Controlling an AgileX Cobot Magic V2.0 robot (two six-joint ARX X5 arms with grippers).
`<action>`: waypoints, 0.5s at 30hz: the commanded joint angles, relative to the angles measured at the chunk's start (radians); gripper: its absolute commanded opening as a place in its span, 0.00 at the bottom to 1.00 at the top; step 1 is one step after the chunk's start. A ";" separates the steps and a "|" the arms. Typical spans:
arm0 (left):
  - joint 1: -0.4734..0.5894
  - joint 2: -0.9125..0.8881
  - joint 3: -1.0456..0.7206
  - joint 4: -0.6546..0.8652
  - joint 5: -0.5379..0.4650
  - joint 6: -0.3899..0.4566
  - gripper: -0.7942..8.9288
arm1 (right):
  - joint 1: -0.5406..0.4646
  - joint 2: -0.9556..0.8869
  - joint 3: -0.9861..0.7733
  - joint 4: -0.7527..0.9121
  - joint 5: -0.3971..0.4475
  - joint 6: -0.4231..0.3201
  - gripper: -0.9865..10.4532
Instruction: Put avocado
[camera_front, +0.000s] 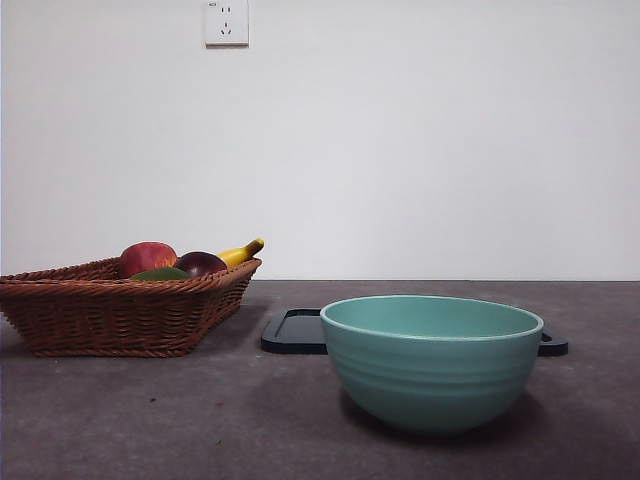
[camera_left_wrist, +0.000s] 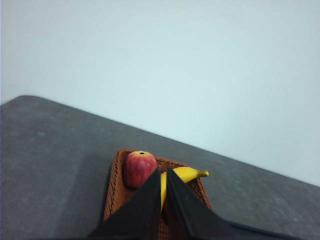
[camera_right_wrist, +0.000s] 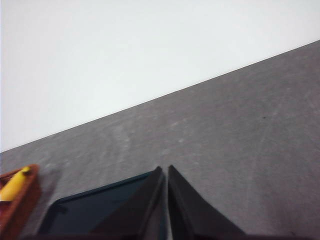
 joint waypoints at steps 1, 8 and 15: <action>-0.003 0.094 0.126 -0.030 0.034 -0.006 0.10 | -0.001 0.102 0.122 -0.038 -0.028 -0.008 0.10; -0.003 0.373 0.467 -0.189 0.226 -0.006 0.10 | 0.000 0.367 0.406 -0.167 -0.188 -0.037 0.10; -0.154 0.571 0.643 -0.249 0.364 -0.019 0.10 | 0.145 0.563 0.631 -0.298 -0.311 -0.131 0.10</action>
